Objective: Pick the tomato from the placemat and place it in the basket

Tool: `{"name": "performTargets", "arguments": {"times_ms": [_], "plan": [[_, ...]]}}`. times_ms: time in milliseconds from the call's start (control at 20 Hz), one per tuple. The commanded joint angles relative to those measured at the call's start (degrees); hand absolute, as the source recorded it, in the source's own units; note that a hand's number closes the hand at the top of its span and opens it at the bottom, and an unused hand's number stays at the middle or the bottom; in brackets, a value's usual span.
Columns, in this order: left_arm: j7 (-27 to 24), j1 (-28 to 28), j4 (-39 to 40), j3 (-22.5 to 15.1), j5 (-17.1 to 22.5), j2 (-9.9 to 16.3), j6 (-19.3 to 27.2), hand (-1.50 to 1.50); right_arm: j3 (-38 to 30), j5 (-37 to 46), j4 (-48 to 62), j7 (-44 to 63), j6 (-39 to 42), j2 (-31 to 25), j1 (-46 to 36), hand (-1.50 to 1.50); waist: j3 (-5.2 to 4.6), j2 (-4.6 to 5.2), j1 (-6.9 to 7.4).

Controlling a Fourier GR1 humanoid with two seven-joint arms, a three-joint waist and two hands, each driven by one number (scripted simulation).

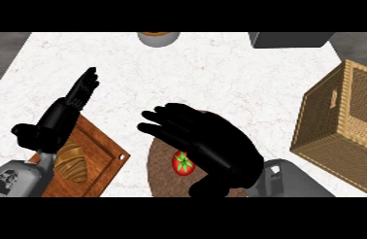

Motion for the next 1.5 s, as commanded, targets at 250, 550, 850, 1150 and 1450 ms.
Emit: {"name": "performTargets", "arguments": {"times_ms": [250, 550, 850, 1150, 1450], "plan": [[2.08, -2.0, -0.43, 0.71, -0.68, -0.63, -0.3, 0.0, -4.14, -13.75, -7.47, 20.31, 30.01, -6.5, -10.33, -1.5, 0.07, 0.44, 0.26], [3.47, -0.71, -3.11, 1.45, -3.18, -2.78, 0.3, 0.0, -11.68, -26.07, -14.96, 31.9, 38.26, -6.27, -8.19, -1.5, 0.14, 0.62, 0.65], [0.35, 3.49, -3.39, 4.07, -4.66, -3.34, -4.39, 0.0, -19.23, -27.15, -15.59, 27.24, 43.04, -9.52, -5.25, -1.5, 0.16, 0.77, 1.06], [7.18, -0.74, -5.26, 3.02, -8.58, -7.94, -0.72, 0.0, -17.09, -14.42, -12.89, 14.65, 37.94, -6.45, 4.03, -1.5, 0.23, 0.86, 0.93], [3.05, 1.29, -3.04, 8.38, -6.68, -6.21, -7.64, 0.0, -12.55, -1.97, -0.77, 4.74, 30.91, 0.04, 2.77, -1.5, 0.19, 0.92, 1.4]]}}
